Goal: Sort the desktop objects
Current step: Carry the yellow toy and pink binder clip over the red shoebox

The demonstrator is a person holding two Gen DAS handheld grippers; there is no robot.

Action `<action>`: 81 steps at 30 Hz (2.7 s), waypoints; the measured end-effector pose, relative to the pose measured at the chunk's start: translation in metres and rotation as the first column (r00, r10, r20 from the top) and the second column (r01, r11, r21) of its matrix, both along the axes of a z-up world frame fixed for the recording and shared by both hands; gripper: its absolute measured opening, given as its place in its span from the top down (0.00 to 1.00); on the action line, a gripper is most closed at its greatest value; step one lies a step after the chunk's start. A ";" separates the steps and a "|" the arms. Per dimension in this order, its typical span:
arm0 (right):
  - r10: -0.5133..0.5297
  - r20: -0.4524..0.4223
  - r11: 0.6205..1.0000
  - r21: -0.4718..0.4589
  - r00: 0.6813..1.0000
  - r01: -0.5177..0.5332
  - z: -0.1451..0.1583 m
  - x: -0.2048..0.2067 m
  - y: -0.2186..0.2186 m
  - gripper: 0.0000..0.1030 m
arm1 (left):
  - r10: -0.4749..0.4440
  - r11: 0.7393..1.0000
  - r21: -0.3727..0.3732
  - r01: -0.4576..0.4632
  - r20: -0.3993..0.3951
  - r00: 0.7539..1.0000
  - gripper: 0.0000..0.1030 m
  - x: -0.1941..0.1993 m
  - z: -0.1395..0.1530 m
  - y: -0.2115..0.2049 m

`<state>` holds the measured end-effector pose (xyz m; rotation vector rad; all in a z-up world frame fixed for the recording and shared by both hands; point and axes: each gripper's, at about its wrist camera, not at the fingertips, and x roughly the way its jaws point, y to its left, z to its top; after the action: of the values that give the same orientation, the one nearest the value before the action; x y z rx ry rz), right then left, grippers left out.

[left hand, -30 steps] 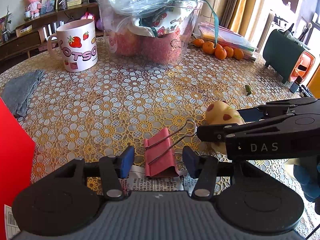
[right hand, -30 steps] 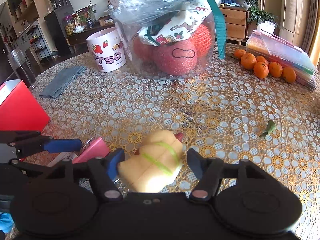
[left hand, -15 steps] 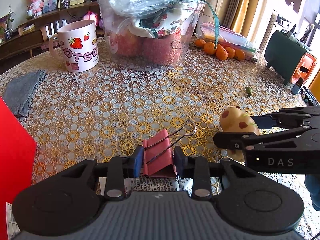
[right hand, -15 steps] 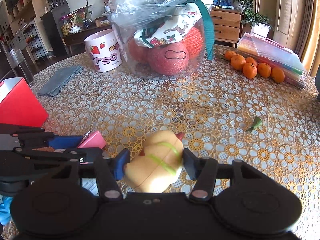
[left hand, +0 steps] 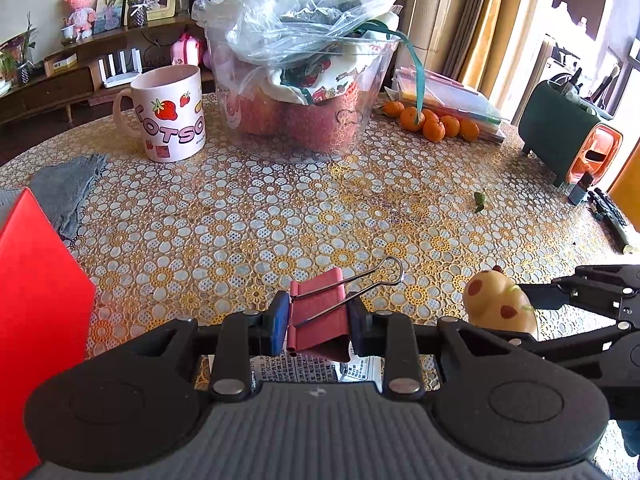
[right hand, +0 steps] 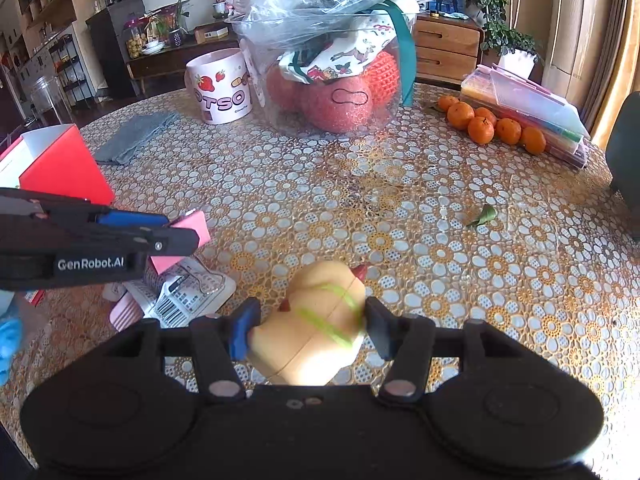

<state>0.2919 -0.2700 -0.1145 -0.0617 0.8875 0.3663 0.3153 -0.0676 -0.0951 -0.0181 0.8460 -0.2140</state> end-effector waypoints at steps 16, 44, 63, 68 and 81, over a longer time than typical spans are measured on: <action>0.047 0.030 0.997 0.053 0.998 -0.048 0.051 -0.062 0.016 0.46 | 0.047 0.999 -0.021 -0.046 0.035 0.998 0.72 -0.074 0.054 0.024; 0.307 0.128 0.951 -0.002 0.943 -0.309 0.121 -0.120 0.200 0.46 | 0.251 0.968 -0.025 -0.249 0.117 0.961 0.72 -0.177 0.113 0.195; 0.365 0.120 0.931 -0.070 0.923 -0.359 0.102 -0.082 0.311 0.46 | 0.408 0.911 0.020 -0.411 0.085 0.909 0.72 -0.144 0.077 0.296; 0.356 0.108 0.932 -0.105 0.928 -0.346 0.086 -0.066 0.331 0.46 | 0.437 0.897 0.041 -0.440 0.060 0.897 0.72 -0.131 0.063 0.309; 0.346 0.061 0.931 -0.149 0.936 -0.334 0.052 -0.043 0.354 0.46 | 0.459 0.883 0.097 -0.459 0.024 0.888 0.72 -0.109 0.036 0.320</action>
<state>0.2487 0.0837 -0.0622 -0.3600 0.8145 0.6218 0.2059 0.2523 -0.0591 -0.1245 0.8277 0.2778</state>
